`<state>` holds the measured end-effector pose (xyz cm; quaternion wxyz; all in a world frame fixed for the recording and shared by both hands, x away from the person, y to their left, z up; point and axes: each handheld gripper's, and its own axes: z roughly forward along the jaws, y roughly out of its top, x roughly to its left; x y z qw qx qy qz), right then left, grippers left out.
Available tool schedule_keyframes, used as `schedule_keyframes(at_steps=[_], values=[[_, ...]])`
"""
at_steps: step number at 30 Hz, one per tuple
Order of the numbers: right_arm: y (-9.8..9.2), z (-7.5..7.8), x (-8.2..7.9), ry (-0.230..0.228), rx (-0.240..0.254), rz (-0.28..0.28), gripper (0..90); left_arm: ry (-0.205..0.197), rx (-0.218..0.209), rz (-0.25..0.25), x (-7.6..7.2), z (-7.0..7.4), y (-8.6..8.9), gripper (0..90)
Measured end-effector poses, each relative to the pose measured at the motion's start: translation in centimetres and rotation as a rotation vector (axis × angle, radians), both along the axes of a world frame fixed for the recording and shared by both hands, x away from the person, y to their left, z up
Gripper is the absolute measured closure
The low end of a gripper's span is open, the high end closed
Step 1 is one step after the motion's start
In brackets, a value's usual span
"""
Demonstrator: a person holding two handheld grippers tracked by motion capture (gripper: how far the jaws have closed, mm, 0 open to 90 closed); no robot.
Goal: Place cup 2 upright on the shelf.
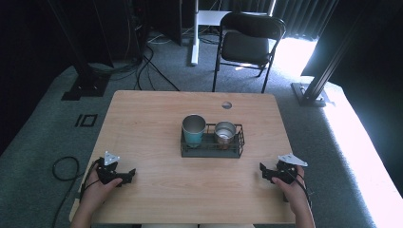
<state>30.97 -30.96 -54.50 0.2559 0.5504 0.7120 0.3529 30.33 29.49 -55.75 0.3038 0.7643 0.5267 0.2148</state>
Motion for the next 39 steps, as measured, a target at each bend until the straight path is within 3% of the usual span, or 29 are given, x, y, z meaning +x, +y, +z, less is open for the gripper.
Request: schedule_keyframes(at_steps=[15,20,28,32,39], values=[[-0.5,-1.3,-0.5,0.08,-0.042,-0.084,11.6,0.0,0.001,0.0,0.0,0.0,0.0,2.3],[-0.7,-1.4,-0.7,0.085,-0.021,-0.104,11.6,0.0,0.0,0.0,0.0,0.0,0.0,2.3],[-0.8,-1.4,-1.2,0.086,-0.009,-0.075,11.4,0.0,0.0,0.0,0.0,0.0,0.0,2.3],[-0.7,-1.4,-1.3,0.087,-0.036,-0.046,10.6,-0.001,0.0,0.001,0.0,0.0,0.0,2.3],[-0.7,-1.4,-1.3,0.087,-0.037,-0.046,10.6,0.0,0.0,0.001,0.0,0.0,0.0,2.3]])
